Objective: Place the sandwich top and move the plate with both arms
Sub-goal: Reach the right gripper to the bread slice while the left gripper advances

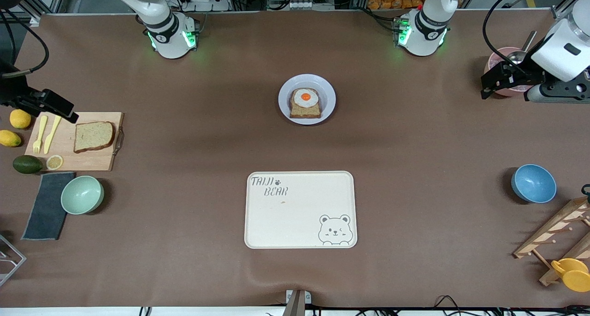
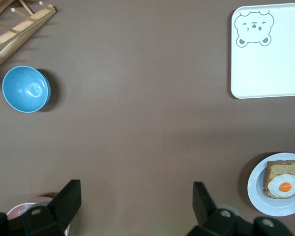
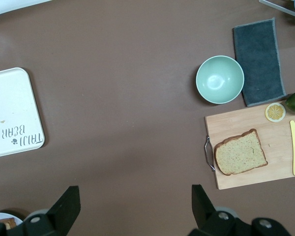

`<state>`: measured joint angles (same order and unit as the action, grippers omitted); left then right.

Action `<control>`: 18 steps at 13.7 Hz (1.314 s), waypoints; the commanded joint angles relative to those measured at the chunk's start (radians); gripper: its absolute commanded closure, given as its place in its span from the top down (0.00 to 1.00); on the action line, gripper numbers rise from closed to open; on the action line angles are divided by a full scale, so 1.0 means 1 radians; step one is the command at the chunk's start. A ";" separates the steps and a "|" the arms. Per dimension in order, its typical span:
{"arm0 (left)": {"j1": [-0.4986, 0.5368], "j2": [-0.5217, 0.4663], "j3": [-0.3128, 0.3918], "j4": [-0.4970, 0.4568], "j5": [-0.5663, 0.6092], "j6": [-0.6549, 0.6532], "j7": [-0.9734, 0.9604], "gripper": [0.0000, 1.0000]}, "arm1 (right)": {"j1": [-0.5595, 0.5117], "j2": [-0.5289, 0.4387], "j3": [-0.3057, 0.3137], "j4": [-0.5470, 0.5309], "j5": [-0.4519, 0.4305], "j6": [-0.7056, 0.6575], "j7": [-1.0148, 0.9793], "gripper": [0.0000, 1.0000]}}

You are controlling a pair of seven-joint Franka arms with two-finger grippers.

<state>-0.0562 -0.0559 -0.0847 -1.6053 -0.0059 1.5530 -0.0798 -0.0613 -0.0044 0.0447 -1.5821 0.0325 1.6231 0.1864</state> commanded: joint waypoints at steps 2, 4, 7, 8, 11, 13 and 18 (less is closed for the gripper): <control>0.007 -0.007 -0.015 0.014 -0.011 -0.016 -0.004 1.00 | -0.014 -0.005 0.017 0.005 -0.020 -0.014 0.013 1.00; 0.009 -0.004 -0.012 0.022 -0.009 -0.016 -0.005 1.00 | -0.017 -0.003 0.017 0.004 -0.020 -0.016 0.011 1.00; 0.012 0.031 -0.004 0.082 -0.009 -0.017 -0.021 1.00 | -0.023 0.003 0.017 -0.002 -0.020 -0.017 0.011 1.00; 0.013 0.034 -0.006 0.080 -0.002 -0.017 -0.047 1.00 | -0.026 0.003 0.017 -0.003 -0.020 -0.020 0.011 1.00; 0.015 0.030 -0.012 0.062 -0.017 -0.048 -0.067 1.00 | -0.058 0.018 0.014 -0.004 -0.016 -0.046 -0.005 1.00; 0.006 0.027 -0.015 0.004 -0.066 -0.073 -0.074 1.00 | -0.083 0.020 0.014 -0.019 -0.014 -0.043 0.005 1.00; 0.002 0.005 -0.078 -0.148 -0.072 0.016 -0.075 1.00 | -0.170 0.053 0.014 -0.053 -0.009 -0.029 -0.082 1.00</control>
<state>-0.0584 -0.0188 -0.1481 -1.6903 -0.0625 1.5194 -0.1431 -0.1916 0.0375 0.0434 -1.6196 0.0281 1.5863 0.1490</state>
